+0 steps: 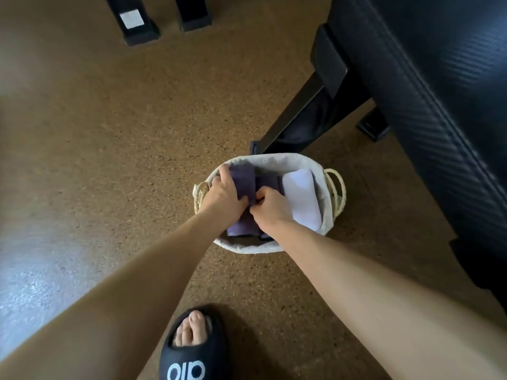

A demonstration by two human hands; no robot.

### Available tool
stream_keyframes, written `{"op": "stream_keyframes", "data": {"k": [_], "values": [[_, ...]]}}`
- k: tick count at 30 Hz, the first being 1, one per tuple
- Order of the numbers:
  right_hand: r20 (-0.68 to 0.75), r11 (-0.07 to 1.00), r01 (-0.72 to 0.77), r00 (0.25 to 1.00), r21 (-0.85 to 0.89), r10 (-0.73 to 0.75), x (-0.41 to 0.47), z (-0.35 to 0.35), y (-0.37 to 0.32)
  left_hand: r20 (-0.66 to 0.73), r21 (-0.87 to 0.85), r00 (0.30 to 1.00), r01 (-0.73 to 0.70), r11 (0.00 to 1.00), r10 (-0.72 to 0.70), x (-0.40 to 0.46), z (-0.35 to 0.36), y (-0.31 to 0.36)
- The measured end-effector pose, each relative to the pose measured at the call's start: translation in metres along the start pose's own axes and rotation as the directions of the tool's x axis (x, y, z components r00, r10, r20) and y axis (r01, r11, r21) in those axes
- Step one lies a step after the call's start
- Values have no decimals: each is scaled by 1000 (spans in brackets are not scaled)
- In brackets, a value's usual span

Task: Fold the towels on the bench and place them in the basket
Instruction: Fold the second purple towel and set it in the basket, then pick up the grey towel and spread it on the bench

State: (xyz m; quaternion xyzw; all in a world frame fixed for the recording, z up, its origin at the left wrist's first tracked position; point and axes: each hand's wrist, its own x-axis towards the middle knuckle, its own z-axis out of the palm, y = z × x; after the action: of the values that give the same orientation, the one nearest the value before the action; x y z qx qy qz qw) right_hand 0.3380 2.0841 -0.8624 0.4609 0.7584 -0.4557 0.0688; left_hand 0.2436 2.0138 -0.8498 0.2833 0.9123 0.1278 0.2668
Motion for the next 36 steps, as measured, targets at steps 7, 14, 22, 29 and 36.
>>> {"op": "stream_keyframes", "data": {"k": [7, 14, 22, 29, 36], "values": [[8, 977, 66, 998, -205, -66, 12, 17, 13, 18, 249, 991, -133, 959, 133, 9, 24, -16], [44, 938, 163, 987, -305, -157, 8, 23, 13, 54, 308, 996, -88, 947, 75, 21, 32, -21], [93, 930, 184, 982, -317, -162, 0, 28, 8, 133, 513, 991, -61, 856, -9, 10, 32, -8], [30, 910, 243, 968, -336, -248, -45, -18, -15, 175, 618, 983, -155, 770, 57, -35, -8, 22], [-52, 843, 346, 915, -412, -400, -150, -123, -73, 115, 574, 982, -188, 797, 149, -122, -106, 76]]}}
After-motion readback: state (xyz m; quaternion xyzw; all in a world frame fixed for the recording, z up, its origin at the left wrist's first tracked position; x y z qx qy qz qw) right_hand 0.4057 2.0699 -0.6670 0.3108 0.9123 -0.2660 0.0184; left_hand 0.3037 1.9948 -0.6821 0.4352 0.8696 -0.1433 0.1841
